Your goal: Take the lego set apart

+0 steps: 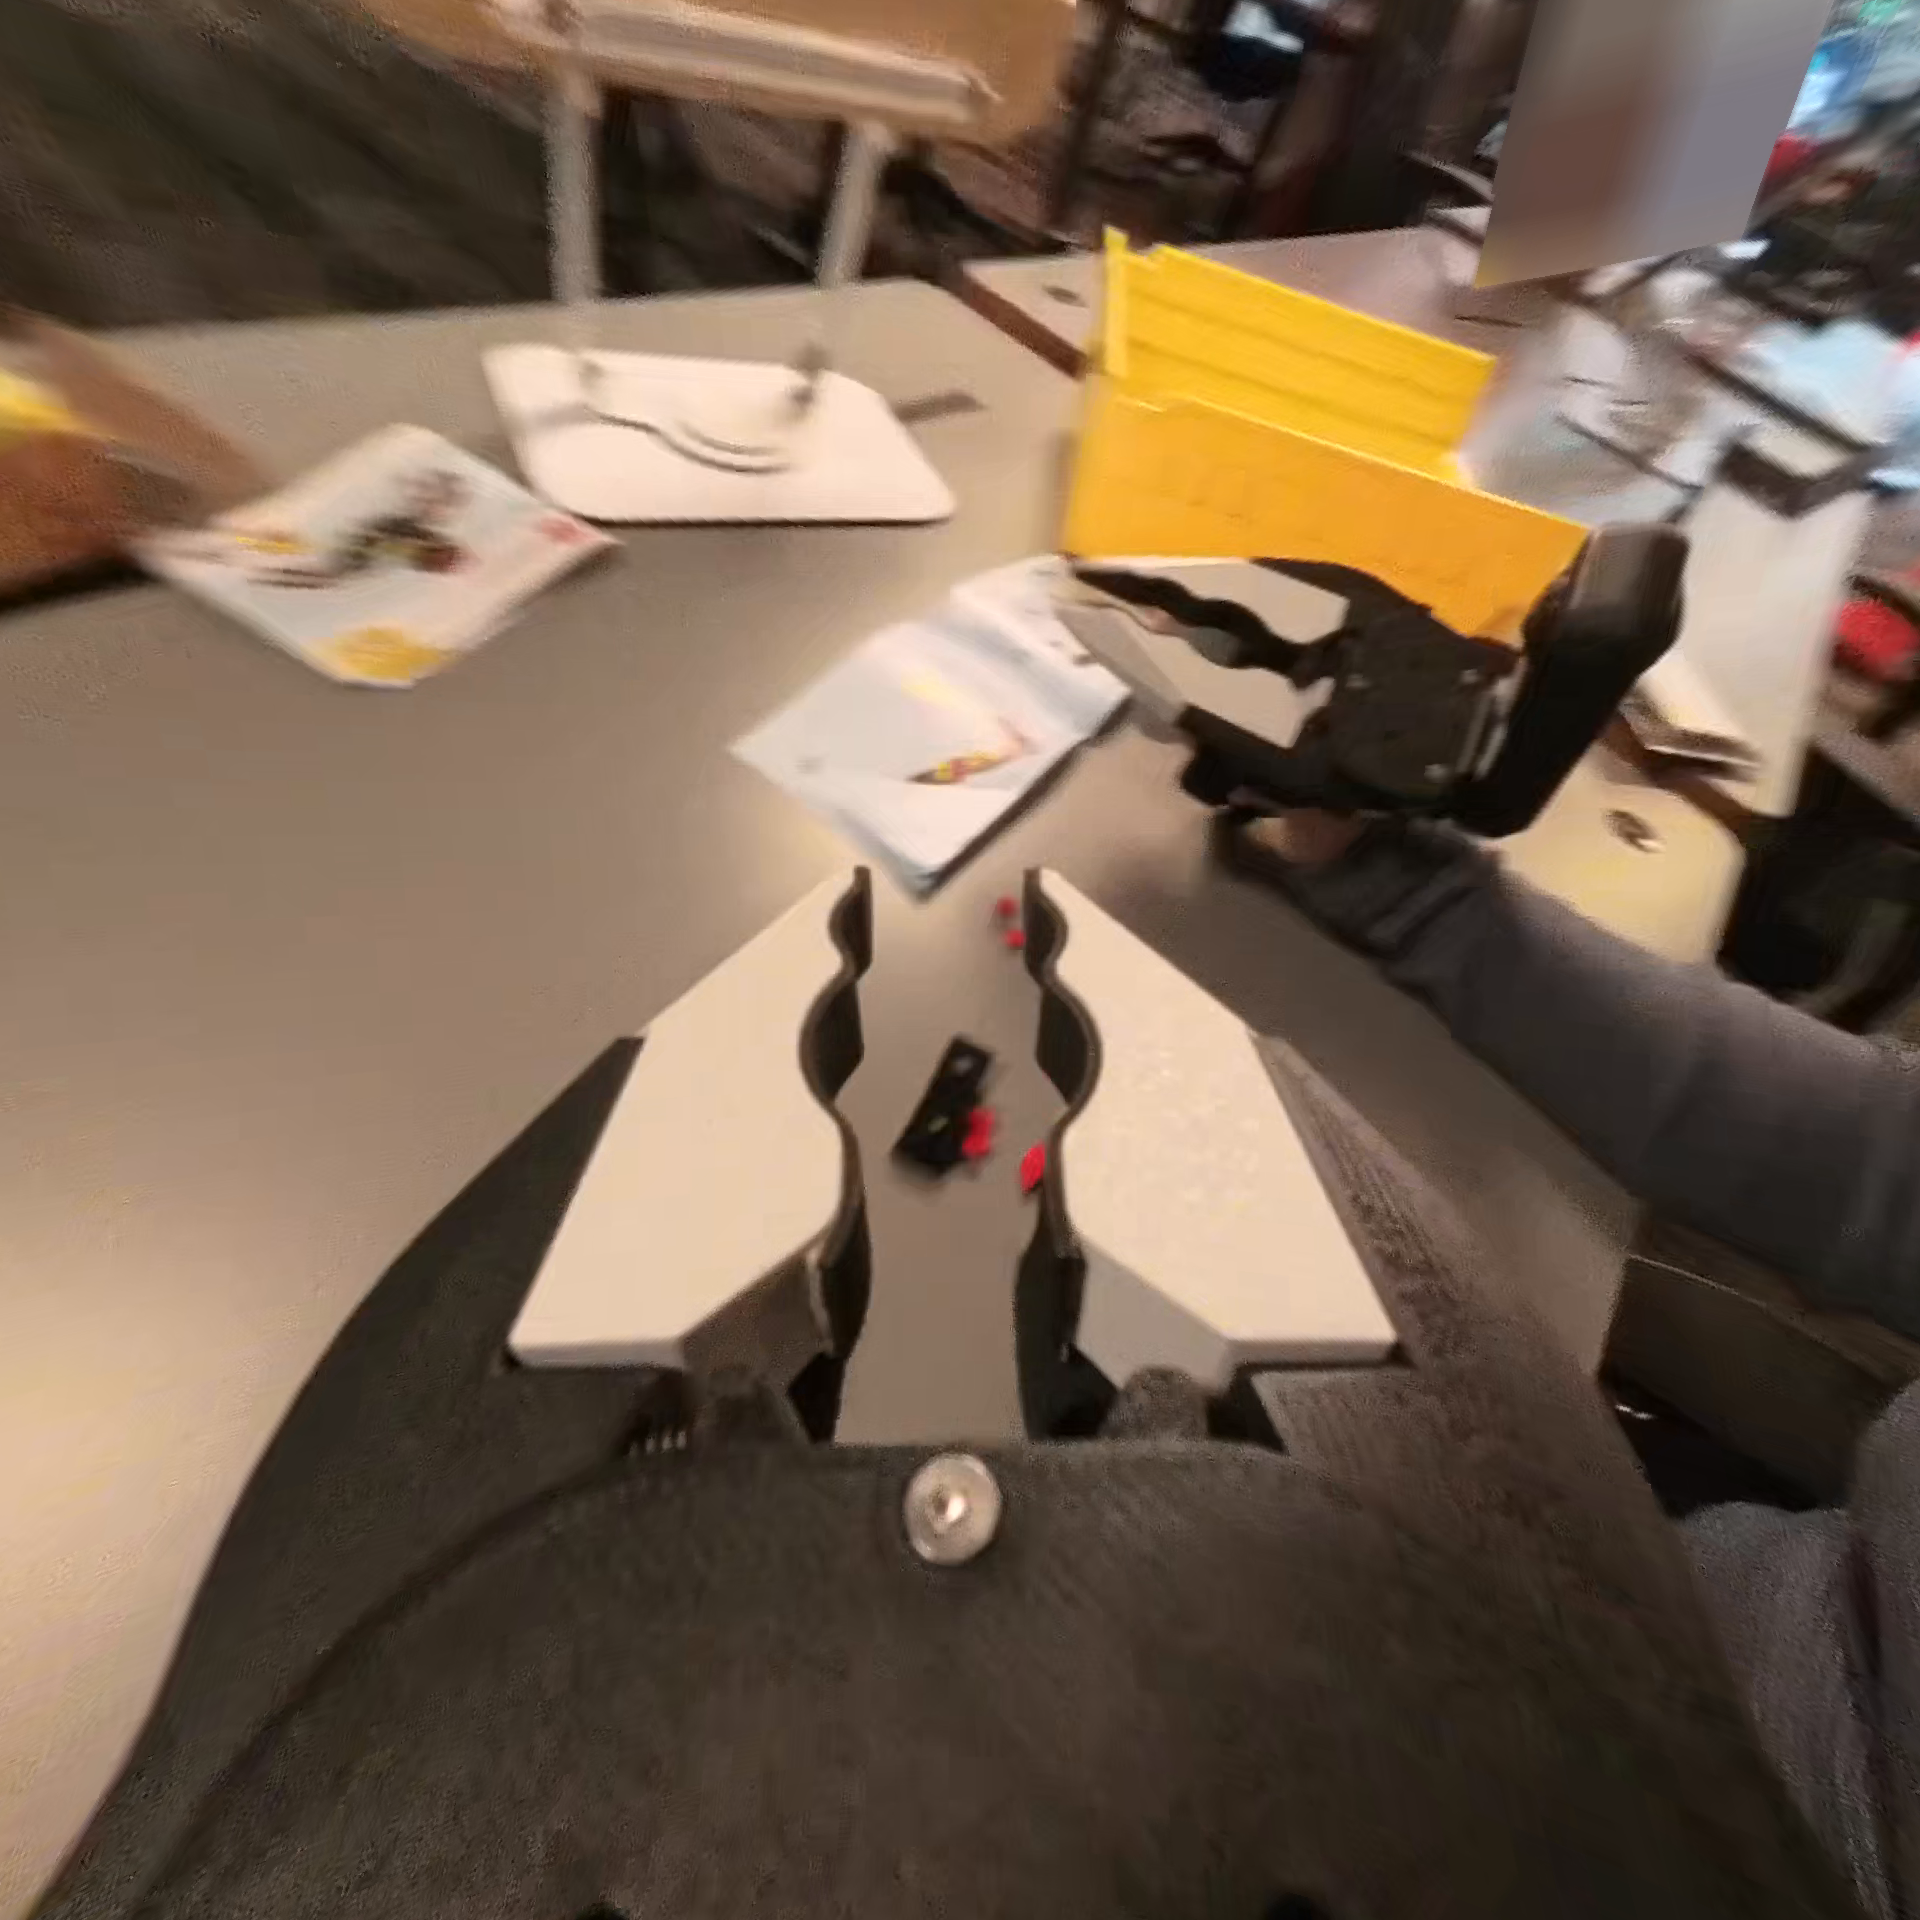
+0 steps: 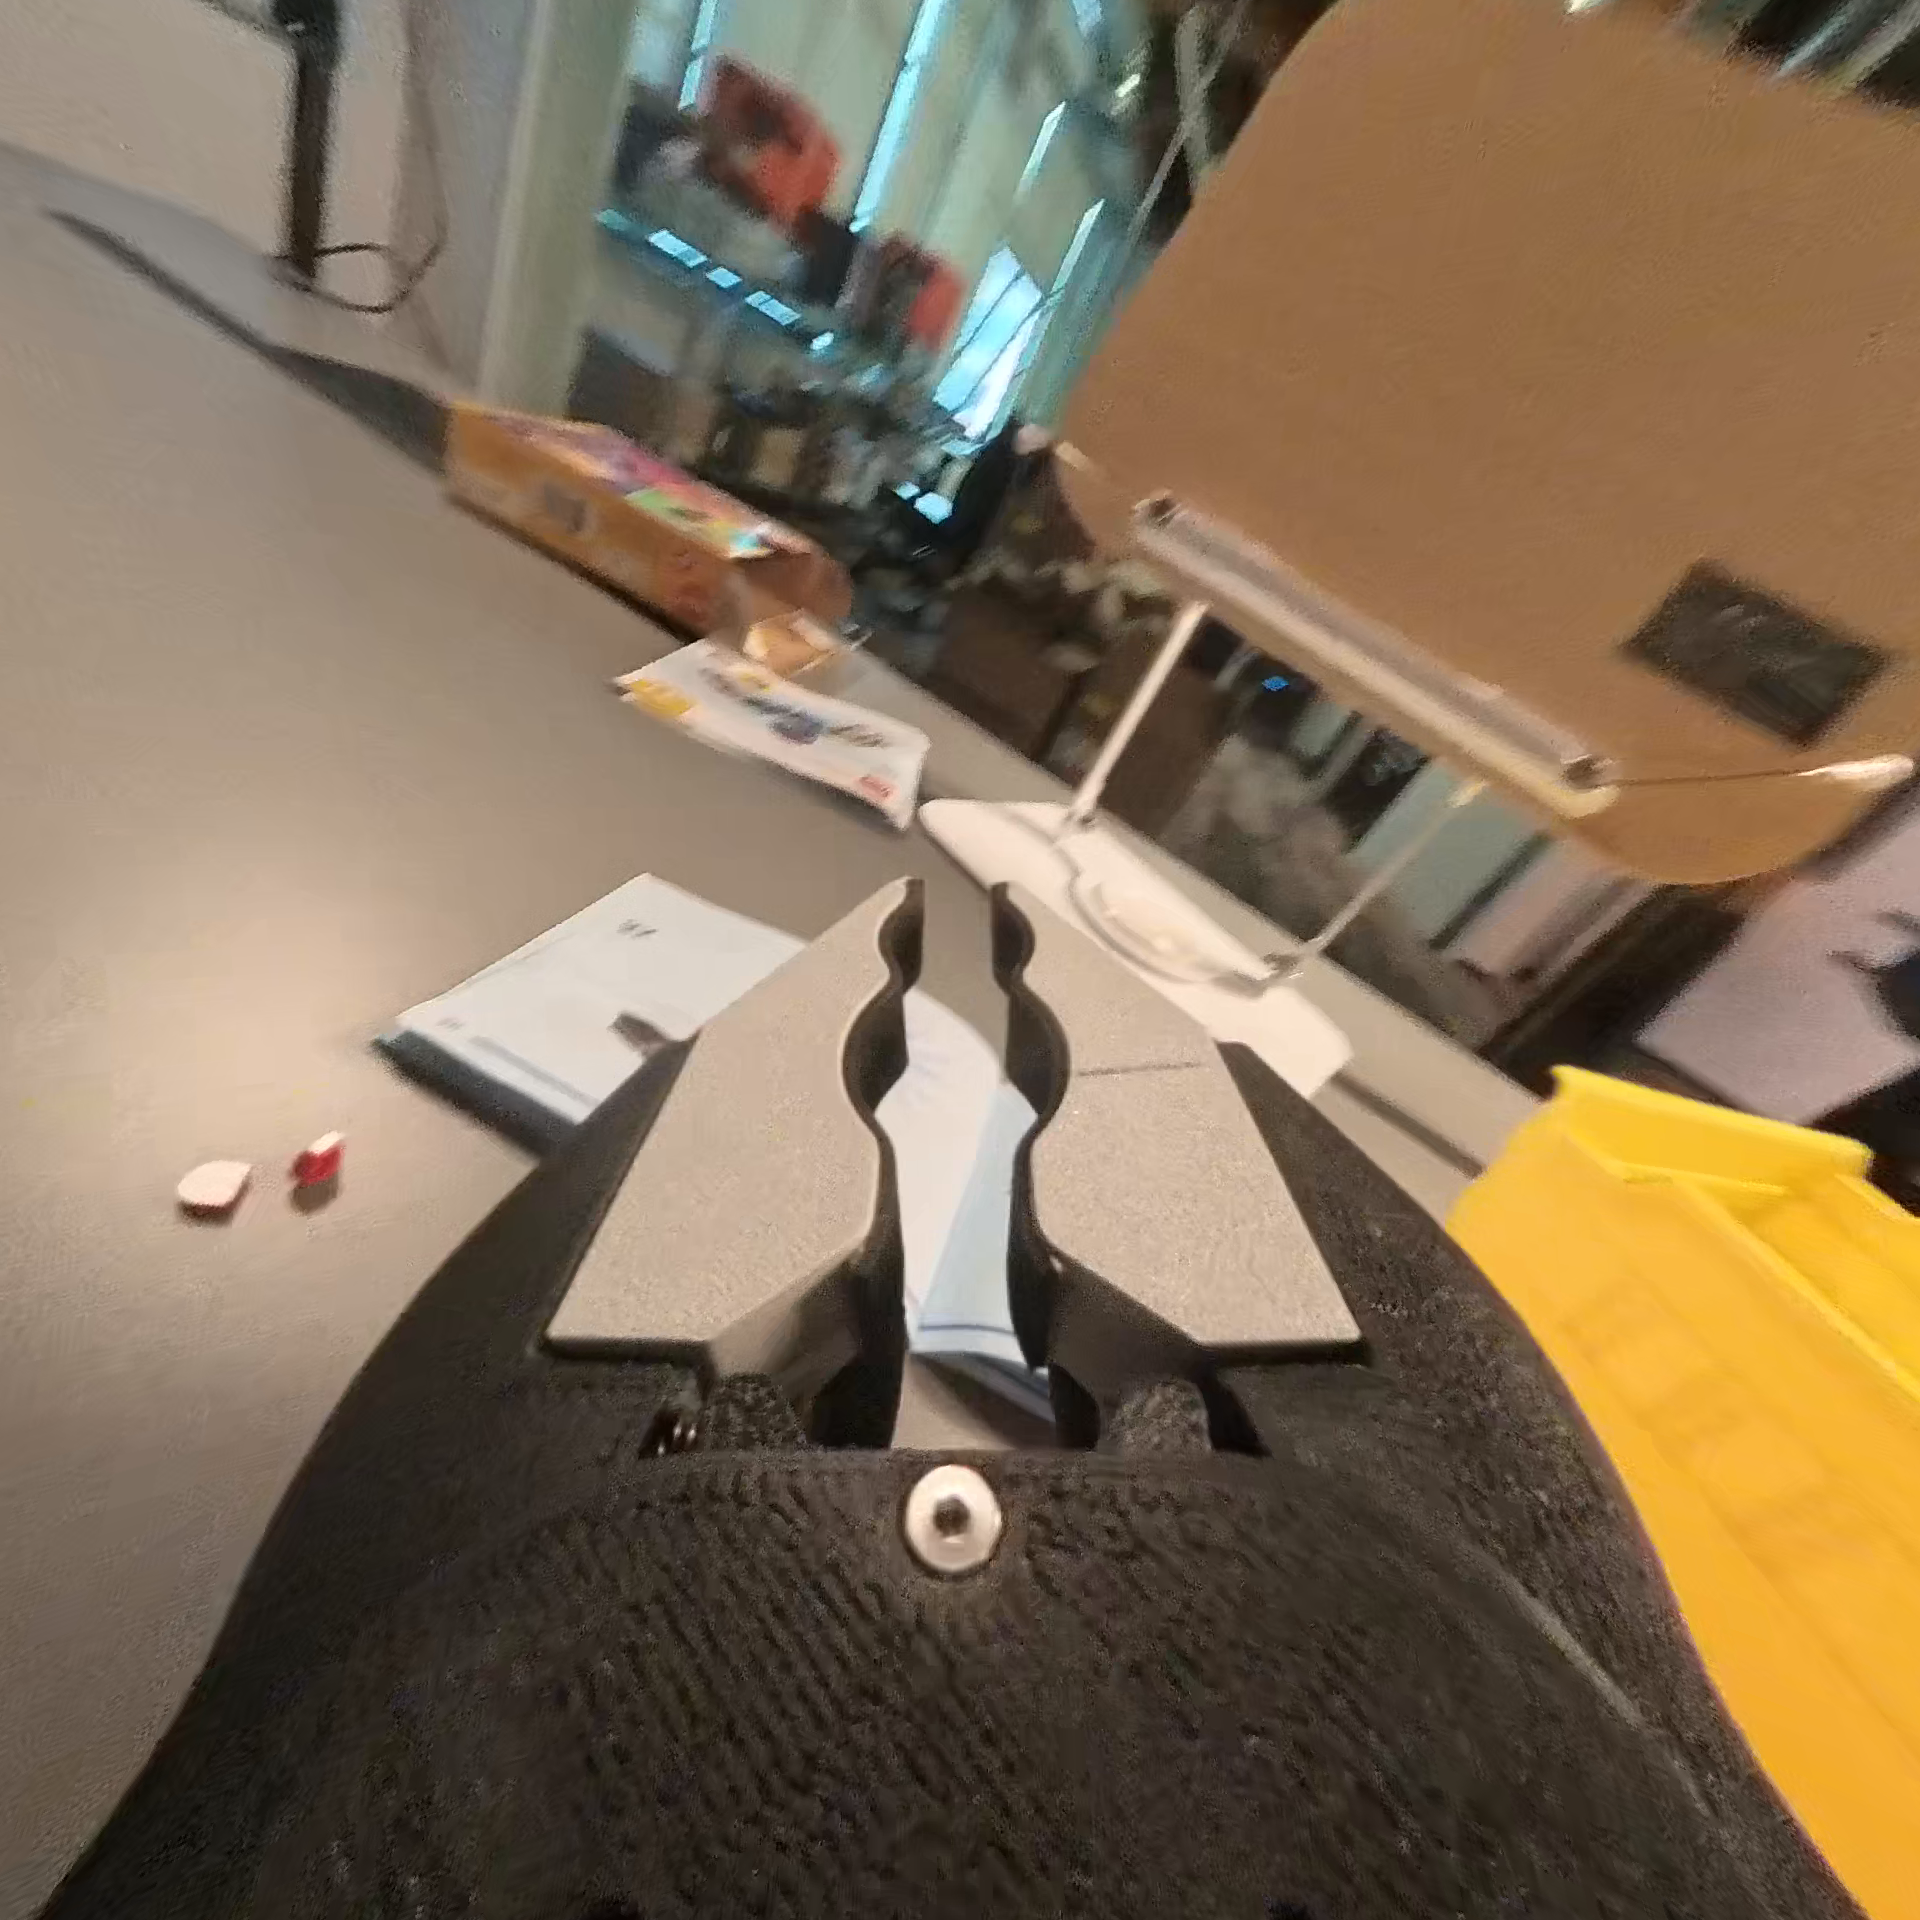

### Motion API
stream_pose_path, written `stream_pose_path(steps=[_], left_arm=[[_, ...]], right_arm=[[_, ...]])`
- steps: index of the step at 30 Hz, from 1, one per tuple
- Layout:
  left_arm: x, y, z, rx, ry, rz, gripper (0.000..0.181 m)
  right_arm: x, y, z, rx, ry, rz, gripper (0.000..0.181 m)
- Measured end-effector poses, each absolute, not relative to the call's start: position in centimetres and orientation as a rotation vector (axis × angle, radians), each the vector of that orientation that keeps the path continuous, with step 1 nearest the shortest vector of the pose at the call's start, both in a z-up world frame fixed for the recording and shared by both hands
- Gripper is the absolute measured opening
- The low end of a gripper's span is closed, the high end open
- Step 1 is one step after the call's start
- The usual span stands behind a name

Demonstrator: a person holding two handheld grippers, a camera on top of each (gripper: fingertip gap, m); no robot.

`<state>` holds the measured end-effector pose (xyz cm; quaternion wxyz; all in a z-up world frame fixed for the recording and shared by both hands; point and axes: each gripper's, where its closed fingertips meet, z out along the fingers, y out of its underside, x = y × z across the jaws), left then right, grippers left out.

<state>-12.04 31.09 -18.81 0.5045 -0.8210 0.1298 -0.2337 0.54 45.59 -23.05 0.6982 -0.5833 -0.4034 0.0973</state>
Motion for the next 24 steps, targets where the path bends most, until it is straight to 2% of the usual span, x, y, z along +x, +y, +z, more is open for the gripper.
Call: stream_pose_path(steps=[2, 5, 7, 14, 17, 20, 24], left_arm=[[-8.1, 33.2, -21.7, -2.027, 0.396, -0.704, 0.022], [-5.2, 34.7, -27.5, -2.213, 0.573, -0.642, 0.023], [-4.1, 34.8, -29.3, -2.261, 0.672, -0.591, 0.024], [-2.7, 35.1, -31.2, -2.301, 0.779, -0.538, 0.019], [-3.1, 35.2, -32.0, -2.312, 0.837, -0.426, 0.024], [-2.8, 35.4, -32.2, -2.317, 0.82, -0.442, 0.022], [-2.7, 35.7, -32.2, -2.316, 0.814, -0.445, 0.018]], right_arm=[[0.6, 45.5, -22.5, -1.238, -0.868, 0.145, 0.008], [0.0, 44.8, -22.7, -1.19, -0.92, 0.1, 0.007], [-0.2, 44.7, -22.6, -1.186, -0.921, 0.118, 0.007], [0.4, 44.6, -22.1, -1.177, -0.884, 0.154, 0.007], [0.1, 43.5, -22.3, -1.165, -0.936, 0.2, 0.008], [-1.0, 41.4, -24.0, -1.256, -1.084, 0.366, 0.007], [-2.1, 38.7, -27.1, -1.61, -1.198, 0.778, 0.014]])
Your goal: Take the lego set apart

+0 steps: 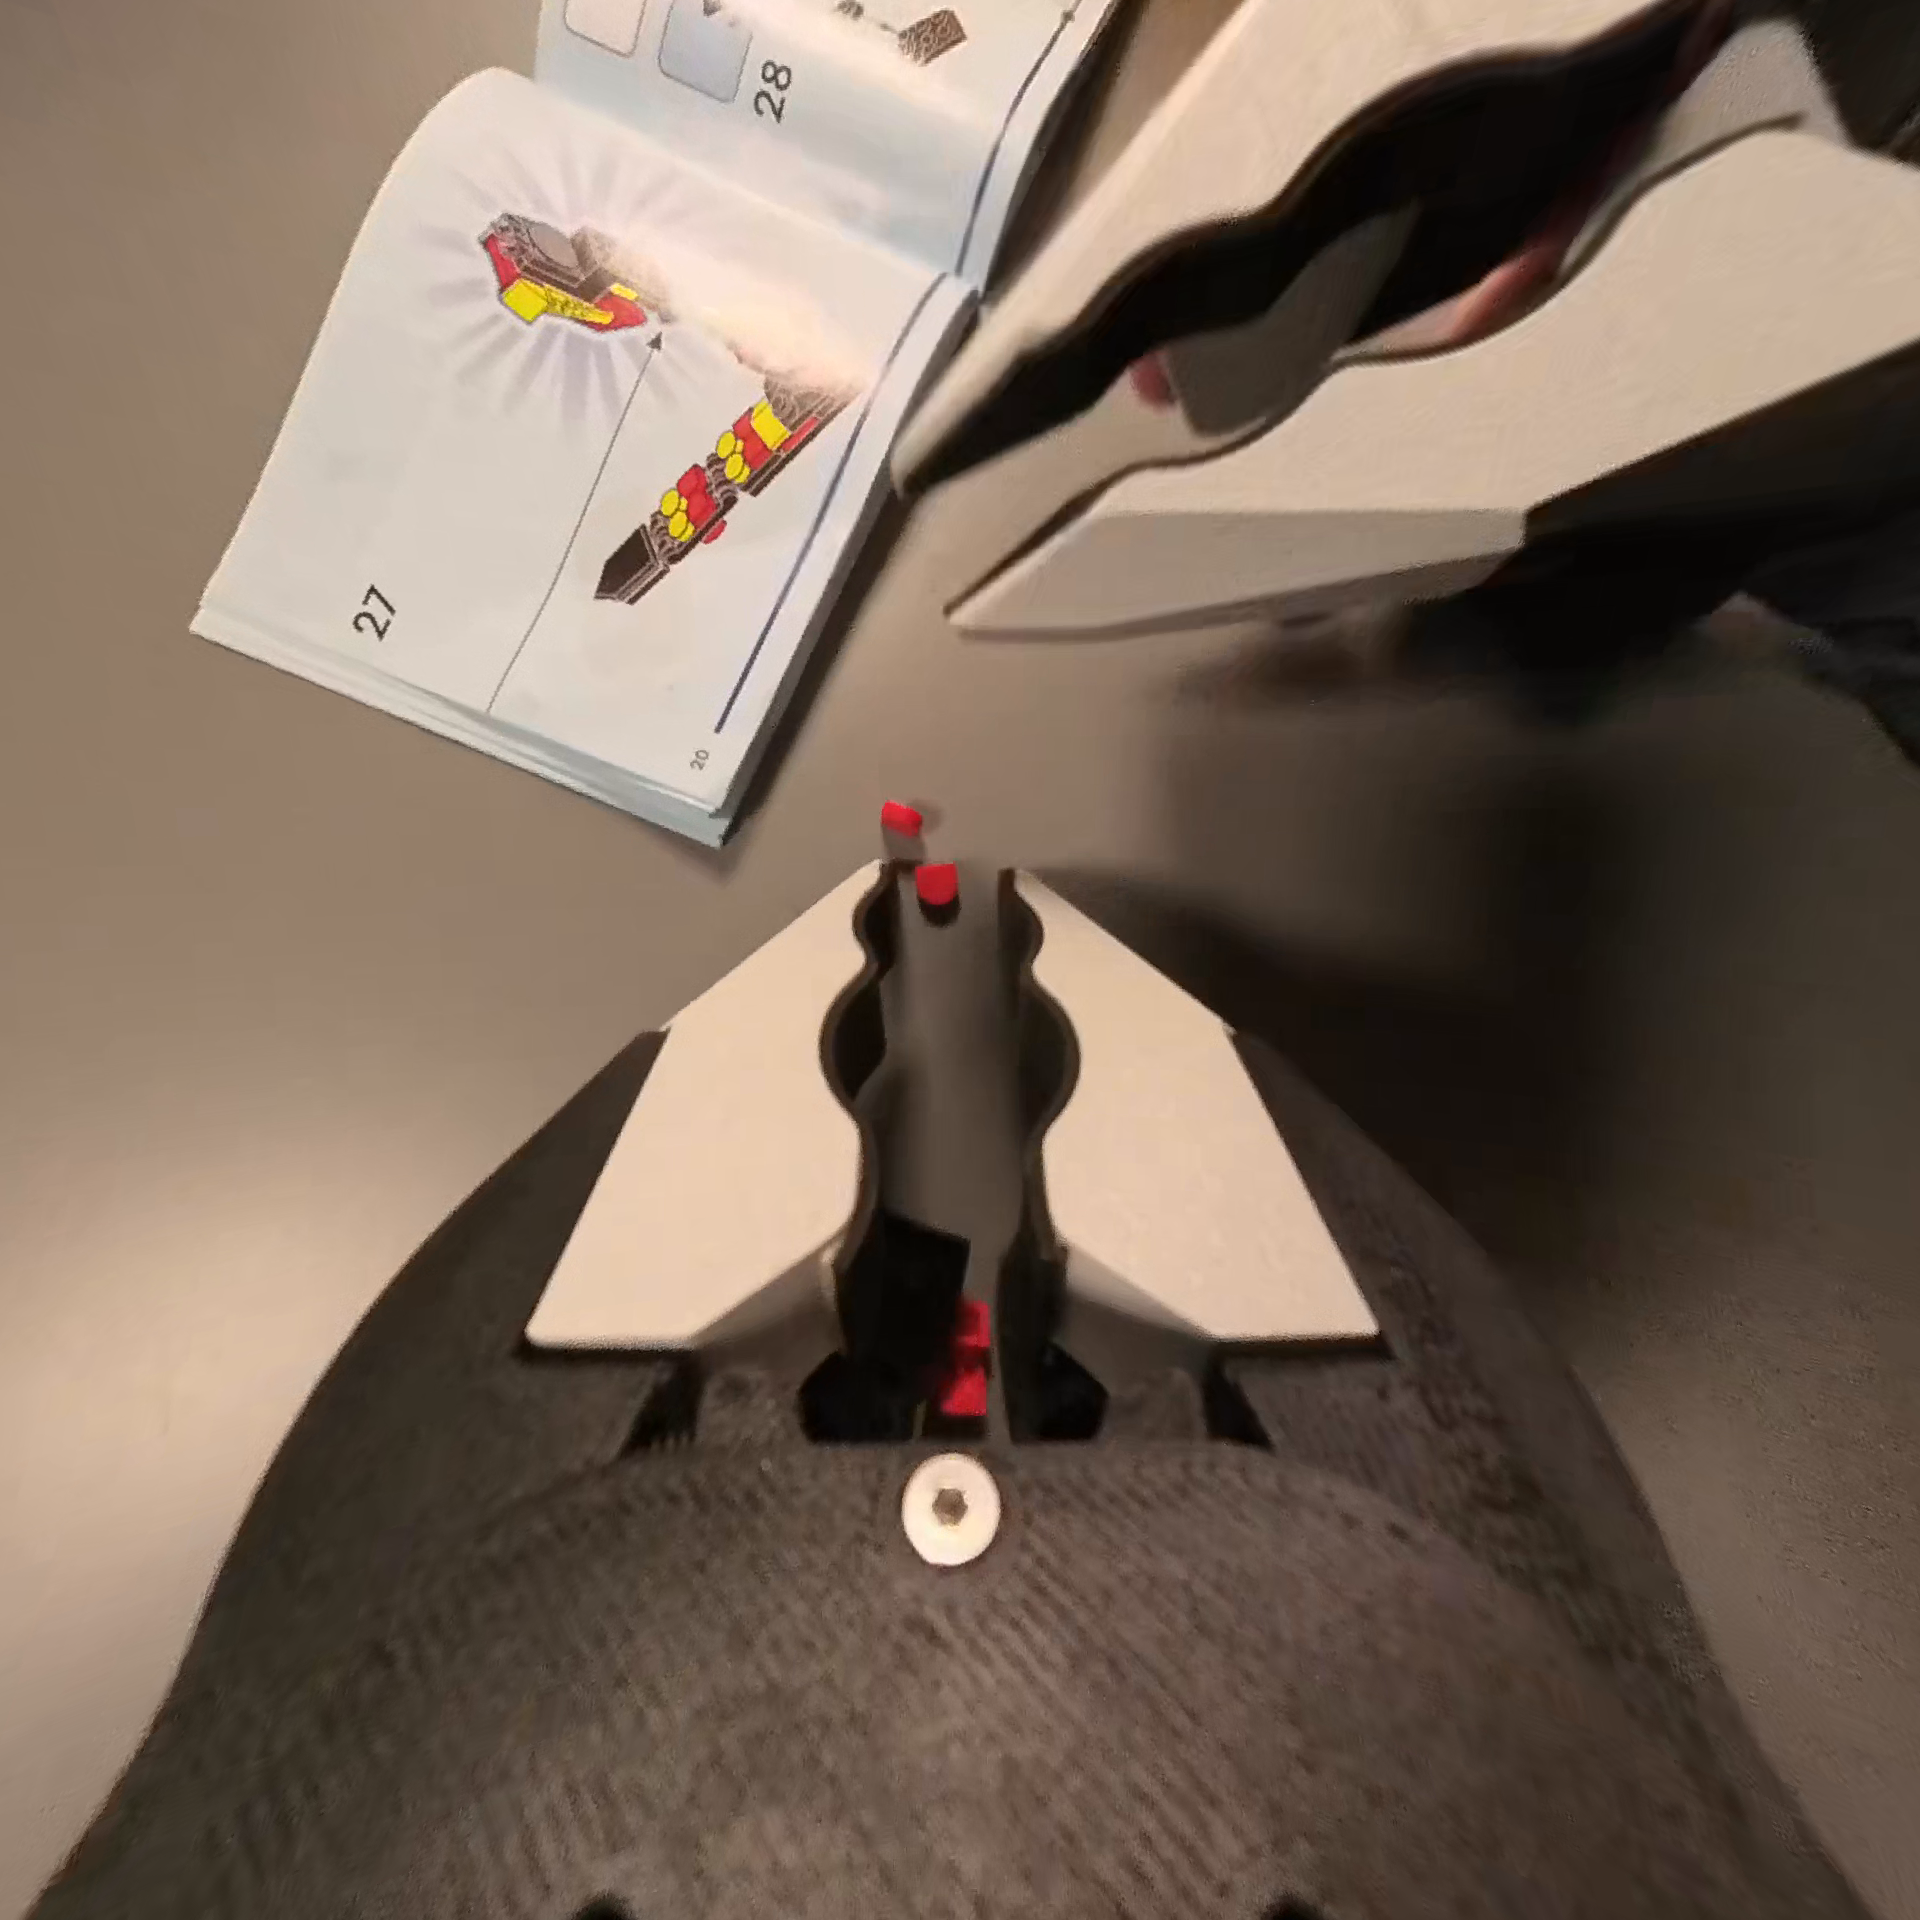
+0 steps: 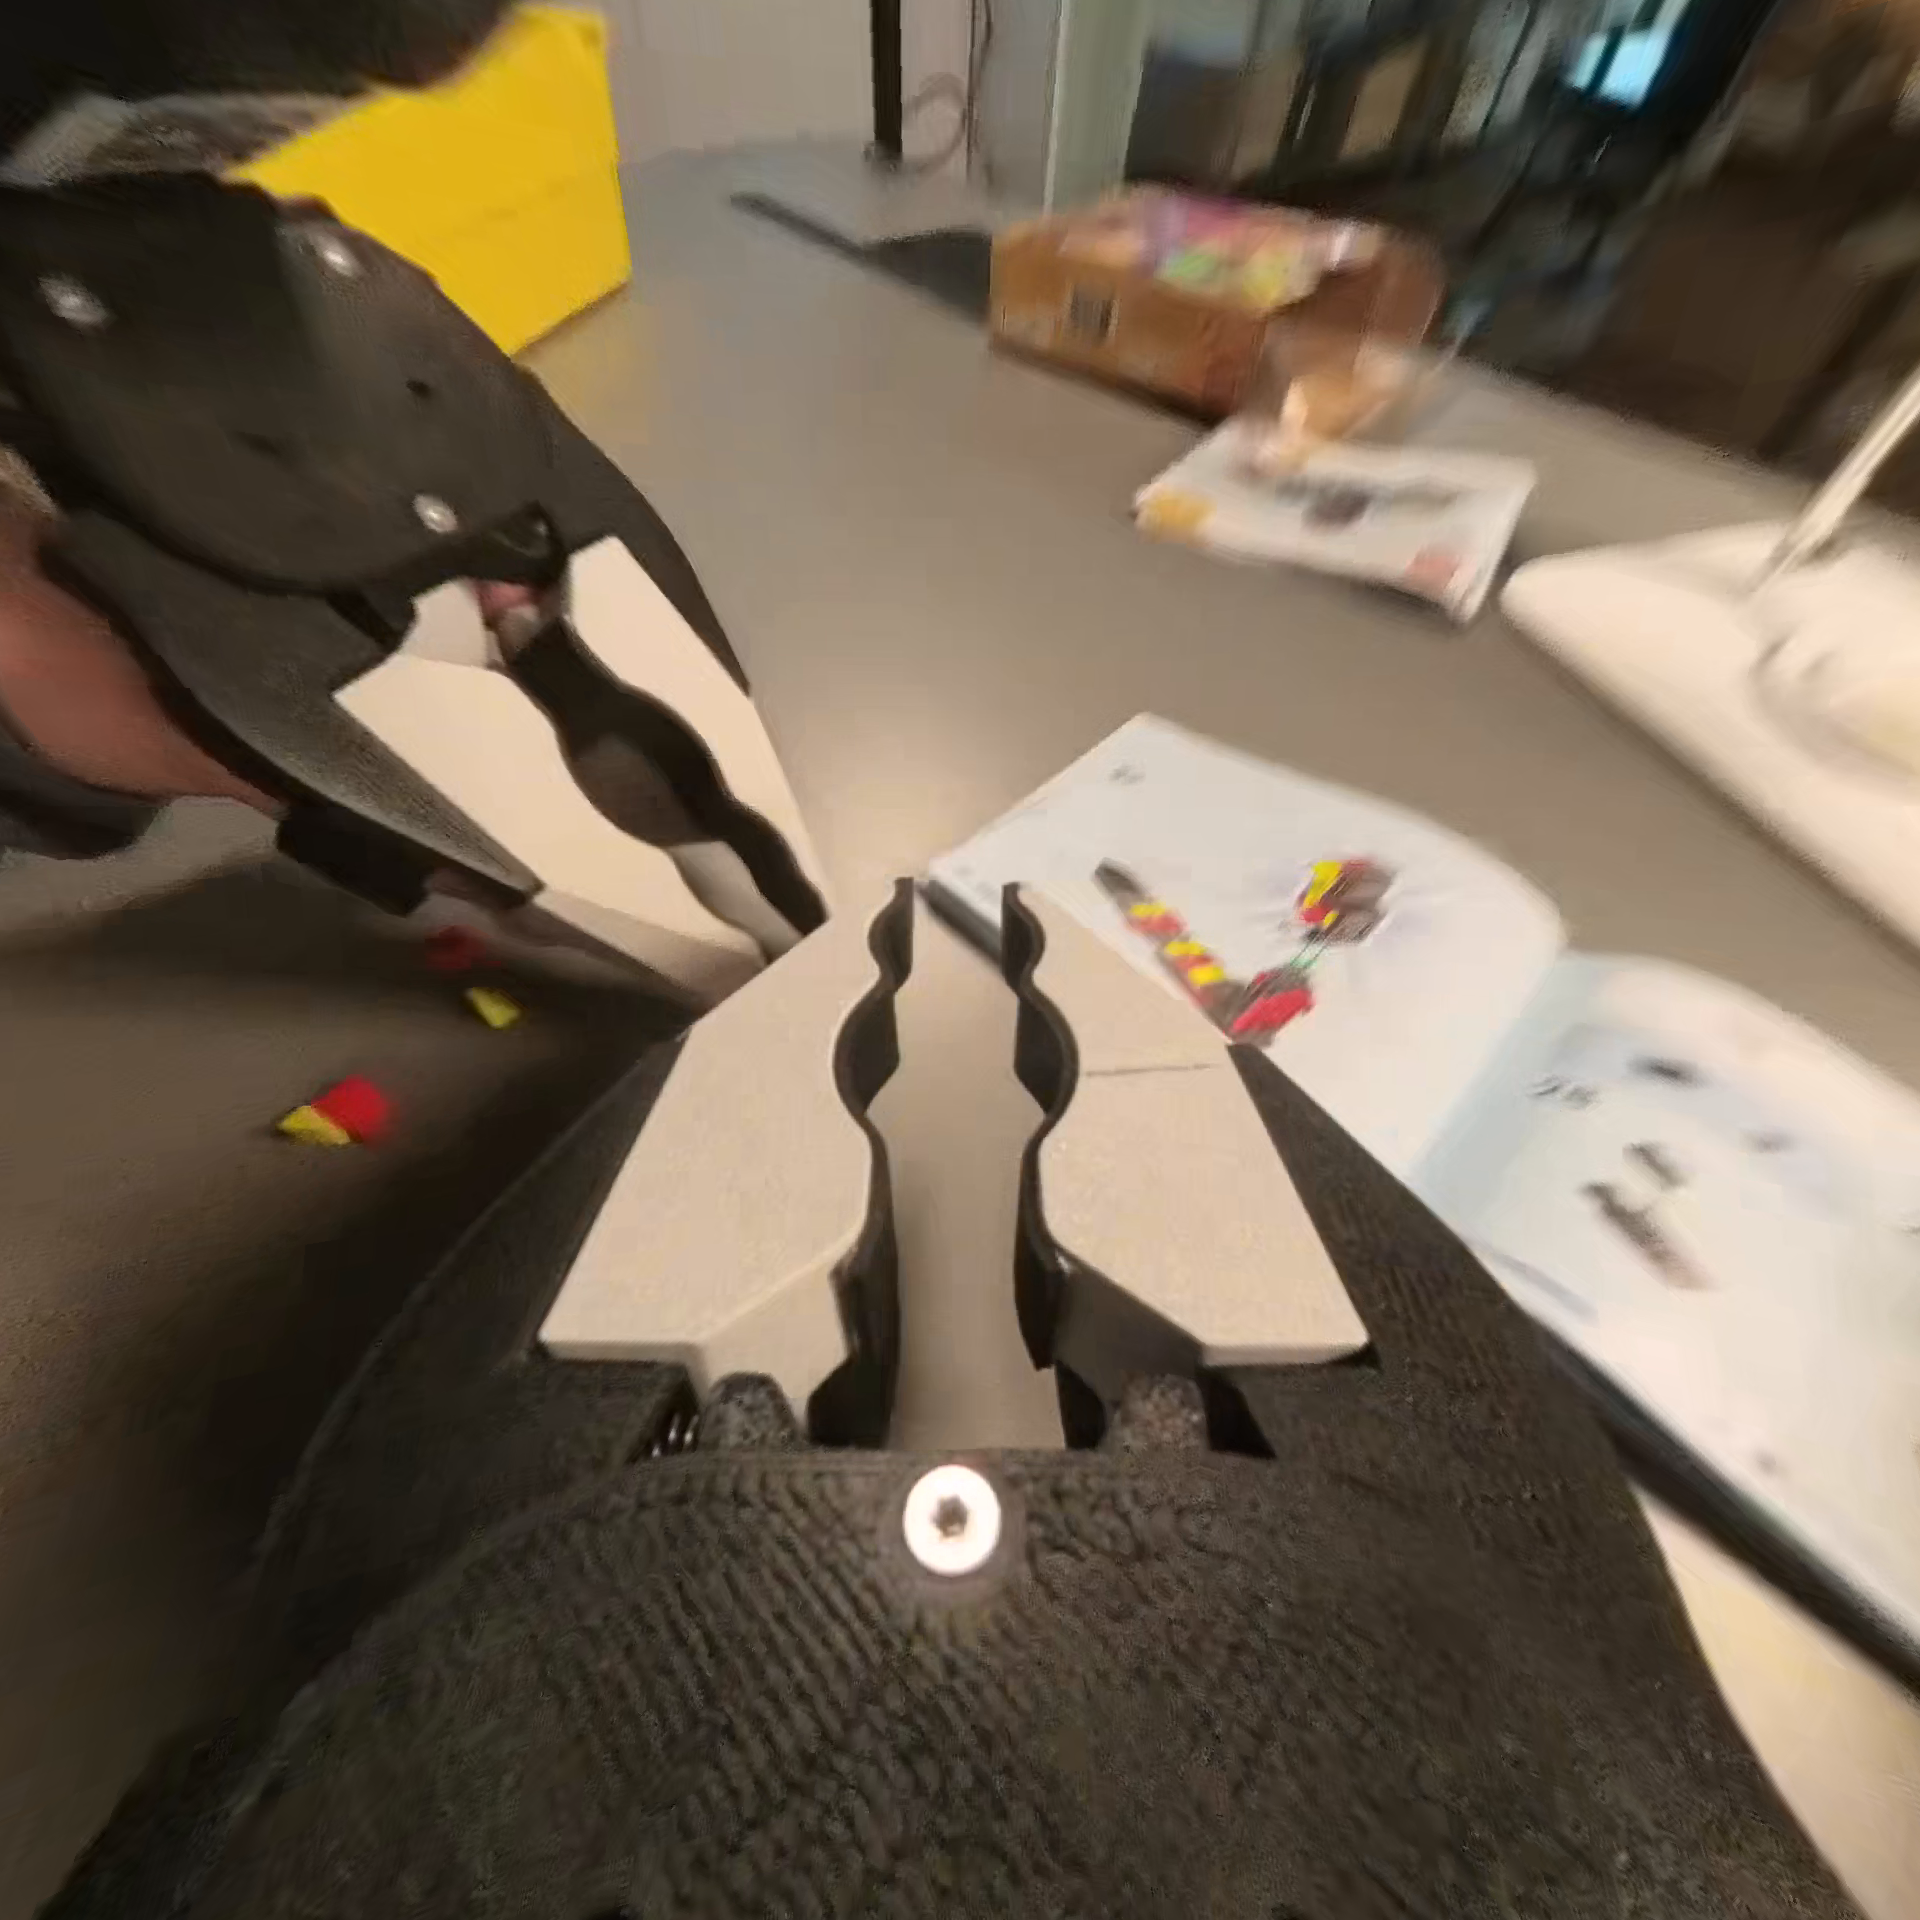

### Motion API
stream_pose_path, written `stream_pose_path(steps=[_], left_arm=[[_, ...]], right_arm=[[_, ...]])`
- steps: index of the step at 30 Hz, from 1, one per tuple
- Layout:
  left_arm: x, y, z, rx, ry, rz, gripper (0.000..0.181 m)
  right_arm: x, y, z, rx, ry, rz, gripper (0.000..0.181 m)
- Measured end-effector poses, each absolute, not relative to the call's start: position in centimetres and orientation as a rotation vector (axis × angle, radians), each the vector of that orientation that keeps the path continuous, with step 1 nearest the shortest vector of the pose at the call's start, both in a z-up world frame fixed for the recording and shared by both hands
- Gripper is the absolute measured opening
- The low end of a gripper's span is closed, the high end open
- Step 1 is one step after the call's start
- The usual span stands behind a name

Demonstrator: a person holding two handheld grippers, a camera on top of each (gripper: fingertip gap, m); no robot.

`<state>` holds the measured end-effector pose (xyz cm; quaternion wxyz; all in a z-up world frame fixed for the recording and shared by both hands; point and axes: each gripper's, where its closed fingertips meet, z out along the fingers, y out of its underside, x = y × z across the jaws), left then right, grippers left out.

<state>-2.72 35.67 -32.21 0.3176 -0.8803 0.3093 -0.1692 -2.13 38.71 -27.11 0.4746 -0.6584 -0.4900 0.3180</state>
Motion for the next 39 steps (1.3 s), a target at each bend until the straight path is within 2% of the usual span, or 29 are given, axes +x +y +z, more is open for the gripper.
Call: stream_pose_path(steps=[3, 6, 13, 17, 24, 27, 28, 31, 32, 37, 39], left_arm=[[-2.9, 35.9, -32.3, -2.308, 0.834, -0.41, 0.006], [-4.2, 35.7, -31.9, -2.307, 0.84, -0.31, 0.006], [-13.1, 31.9, -22.8, -2.06, 0.512, -0.139, 0.006], [-21.2, 27.1, -20.8, -2.078, 0.339, 0.038, 0.006], [-35.0, 19.7, -21.3, -2.158, -0.075, 0.143, 0.006], [-39.0, 19.1, -23.0, -2.212, -0.162, 0.096, 0.006], [-40.1, 19.1, -23.8, -2.242, -0.189, 0.087, 0.01], [-41.9, 19.5, -26.5, -2.36, -0.292, 0.03, 0.062], [-42.2, 19.7, -26.8, -2.361, -0.301, 0.023, 0.072], [-42.9, 19.4, -26.3, -2.297, -0.376, 0.037, 0.092], [-42.2, 19.2, -25.1, -2.222, -0.381, -0.04, 0.086]], right_arm=[[-2.1, 38.3, -29.4, -1.788, -1.249, 0.795, 0.013], [-2.6, 37.7, -30.5, -1.83, -1.3, 0.739, 0.012], [-3.9, 36.7, -31.2, -1.853, -1.357, 0.744, 0.014], [-3.8, 36.8, -31.8, -1.867, -1.38, 0.663, 0.0], [-4.3, 36.6, -31.9, -1.801, -1.449, 0.55, 0.0], [-7.1, 35.4, -28.9, -1.68, -1.446, 0.635, 0.0], [-8.9, 34.5, -27.3, -1.618, -1.456, 0.688, 0.0], [-15.3, 31.5, -23.2, -1.417, -1.548, 0.746, 0.0], [-17.3, 30.8, -22.1, -1.364, -1.573, 0.748, 0.0], [-20.8, 31.1, -18.3, -1.237, -1.508, 0.725, 0.0], [-18.7, 32.8, -18.7, -1.269, -1.473, 0.671, 0.0]])
